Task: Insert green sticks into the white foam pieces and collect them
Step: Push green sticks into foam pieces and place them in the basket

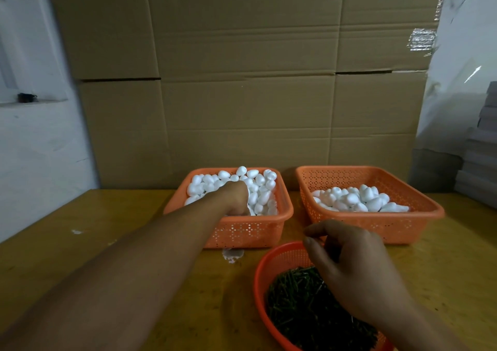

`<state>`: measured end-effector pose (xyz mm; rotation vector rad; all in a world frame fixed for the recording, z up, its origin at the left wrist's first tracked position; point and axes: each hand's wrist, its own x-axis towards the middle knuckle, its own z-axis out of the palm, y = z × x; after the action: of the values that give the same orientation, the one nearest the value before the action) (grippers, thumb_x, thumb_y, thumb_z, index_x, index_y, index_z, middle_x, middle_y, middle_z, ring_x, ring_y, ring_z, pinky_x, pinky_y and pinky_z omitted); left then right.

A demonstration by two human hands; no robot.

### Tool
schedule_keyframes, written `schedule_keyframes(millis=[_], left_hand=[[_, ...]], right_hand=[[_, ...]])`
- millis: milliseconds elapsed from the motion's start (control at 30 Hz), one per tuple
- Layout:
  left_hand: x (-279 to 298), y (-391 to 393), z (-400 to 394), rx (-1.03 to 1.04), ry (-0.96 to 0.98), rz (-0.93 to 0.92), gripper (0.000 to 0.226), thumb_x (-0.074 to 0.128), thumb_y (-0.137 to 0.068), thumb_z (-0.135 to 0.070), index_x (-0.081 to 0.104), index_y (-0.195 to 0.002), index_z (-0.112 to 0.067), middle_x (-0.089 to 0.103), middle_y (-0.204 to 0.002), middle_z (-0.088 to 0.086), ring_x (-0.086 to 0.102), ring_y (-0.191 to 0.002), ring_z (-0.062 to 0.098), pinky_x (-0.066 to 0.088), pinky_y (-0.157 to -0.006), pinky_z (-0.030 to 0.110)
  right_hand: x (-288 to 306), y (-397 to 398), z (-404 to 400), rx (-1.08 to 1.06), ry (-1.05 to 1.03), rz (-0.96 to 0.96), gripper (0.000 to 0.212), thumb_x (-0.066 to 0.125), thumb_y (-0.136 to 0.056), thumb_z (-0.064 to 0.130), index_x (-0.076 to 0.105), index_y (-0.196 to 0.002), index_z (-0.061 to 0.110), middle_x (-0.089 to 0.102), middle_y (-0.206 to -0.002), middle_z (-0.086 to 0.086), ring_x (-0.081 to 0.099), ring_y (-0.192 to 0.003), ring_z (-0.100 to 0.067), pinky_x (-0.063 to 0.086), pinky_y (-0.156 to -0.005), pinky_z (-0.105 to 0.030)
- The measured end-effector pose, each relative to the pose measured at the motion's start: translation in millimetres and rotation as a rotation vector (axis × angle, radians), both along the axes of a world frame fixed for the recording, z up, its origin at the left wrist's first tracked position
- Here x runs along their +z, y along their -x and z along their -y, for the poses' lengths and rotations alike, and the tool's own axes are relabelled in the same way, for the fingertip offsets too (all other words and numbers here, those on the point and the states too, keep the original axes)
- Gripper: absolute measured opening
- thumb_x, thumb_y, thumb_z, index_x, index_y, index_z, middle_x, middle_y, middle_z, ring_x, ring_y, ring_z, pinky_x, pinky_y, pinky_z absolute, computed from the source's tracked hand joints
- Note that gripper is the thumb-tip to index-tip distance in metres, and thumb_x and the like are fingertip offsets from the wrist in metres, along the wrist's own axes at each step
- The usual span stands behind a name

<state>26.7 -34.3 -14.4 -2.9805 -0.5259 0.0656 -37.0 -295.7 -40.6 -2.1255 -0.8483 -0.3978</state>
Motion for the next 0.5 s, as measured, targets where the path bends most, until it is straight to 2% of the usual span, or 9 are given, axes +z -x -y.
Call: schedule_keyframes(millis=[67, 100, 167, 200, 267, 333, 400, 433, 500], left_hand=[[-1.4, -1.0, 0.9, 0.004, 0.032, 0.048, 0.019, 0.071, -0.086, -0.043, 0.063, -0.088, -0.026, 0.053, -0.126, -0.004, 0.05, -0.119, 0.024, 0.04, -0.103, 0.045], [-2.0, -2.5, 0.2, 0.009, 0.073, 0.093, 0.019, 0.071, -0.084, -0.037, 0.063, -0.093, -0.023, 0.056, -0.12, -0.004, 0.054, -0.108, 0.02, 0.045, -0.093, 0.039], [0.7, -1.2, -0.6, 0.004, 0.153, 0.183, 0.012, 0.07, -0.081, -0.028, 0.059, -0.08, -0.023, 0.06, -0.096, -0.007, 0.055, -0.081, 0.012, 0.04, -0.065, 0.029], [2.9, 1.2, 0.1, 0.007, 0.188, 0.214, 0.015, 0.069, -0.08, -0.028, 0.055, -0.073, -0.028, 0.058, -0.085, -0.009, 0.054, -0.076, 0.011, 0.037, -0.061, 0.029], [6.0, 4.1, 0.7, -0.031, 0.266, 0.271, 0.021, 0.065, -0.081, -0.031, 0.049, -0.068, -0.028, 0.053, -0.076, -0.014, 0.059, -0.084, 0.018, 0.047, -0.073, 0.038], [9.9, 8.7, 2.0, -0.09, 0.388, 0.353, 0.02, 0.064, -0.081, -0.024, 0.051, -0.066, -0.022, 0.057, -0.083, -0.014, 0.063, -0.095, 0.024, 0.05, -0.085, 0.044], [12.8, 12.2, 2.1, -0.137, 0.518, 0.462, 0.012, 0.065, -0.08, -0.018, 0.059, -0.07, -0.019, 0.067, -0.096, -0.01, 0.064, -0.091, 0.019, 0.05, -0.08, 0.038], [14.6, 15.9, 3.1, -0.153, 0.577, 0.514, 0.007, 0.066, -0.079, -0.016, 0.06, -0.076, -0.02, 0.07, -0.095, -0.007, 0.063, -0.085, 0.017, 0.05, -0.075, 0.036], [17.6, 26.5, 7.9, -0.187, 0.684, 0.609, 0.014, 0.069, -0.077, -0.016, 0.06, -0.086, -0.022, 0.069, -0.086, -0.004, 0.065, -0.08, 0.018, 0.052, -0.072, 0.037]], right_hand=[[-0.6, 0.8, 0.2, -0.003, 0.001, -0.003, 0.012, 0.069, -0.088, 0.036, 0.075, -0.098, 0.031, 0.062, -0.056, 0.012, 0.058, -0.05, -0.005, 0.048, -0.052, -0.03], [-0.5, 0.9, 0.3, -0.004, 0.005, -0.004, 0.013, 0.069, -0.088, 0.036, 0.075, -0.098, 0.031, 0.062, -0.055, 0.013, 0.058, -0.05, -0.005, 0.048, -0.051, -0.03], [0.6, 0.8, 0.5, -0.01, 0.014, 0.001, 0.014, 0.068, -0.088, 0.037, 0.075, -0.099, 0.031, 0.063, -0.057, 0.013, 0.06, -0.052, -0.005, 0.051, -0.053, -0.032], [1.3, 0.7, 0.3, -0.014, 0.016, 0.0, 0.014, 0.068, -0.088, 0.038, 0.074, -0.1, 0.032, 0.064, -0.059, 0.012, 0.061, -0.053, -0.005, 0.053, -0.055, -0.035], [1.9, 0.8, 0.2, -0.019, 0.021, -0.004, 0.015, 0.068, -0.089, 0.039, 0.074, -0.101, 0.032, 0.066, -0.061, 0.012, 0.062, -0.055, -0.005, 0.055, -0.057, -0.038], [2.2, 1.4, -0.4, -0.023, 0.028, 0.0, 0.014, 0.068, -0.089, 0.038, 0.074, -0.101, 0.032, 0.065, -0.061, 0.013, 0.061, -0.054, -0.005, 0.055, -0.057, -0.038], [2.3, 2.2, -0.6, -0.028, 0.041, 0.005, 0.014, 0.068, -0.089, 0.038, 0.074, -0.1, 0.032, 0.064, -0.06, 0.015, 0.062, -0.055, -0.004, 0.055, -0.058, -0.038], [2.4, 2.6, -0.5, -0.033, 0.05, 0.008, 0.014, 0.068, -0.089, 0.038, 0.074, -0.1, 0.032, 0.064, -0.061, 0.015, 0.062, -0.057, -0.004, 0.055, -0.059, -0.037], [2.7, 2.6, 0.0, -0.037, 0.067, 0.012, 0.014, 0.068, -0.09, 0.039, 0.074, -0.1, 0.032, 0.063, -0.062, 0.016, 0.062, -0.058, -0.002, 0.055, -0.06, -0.036]])
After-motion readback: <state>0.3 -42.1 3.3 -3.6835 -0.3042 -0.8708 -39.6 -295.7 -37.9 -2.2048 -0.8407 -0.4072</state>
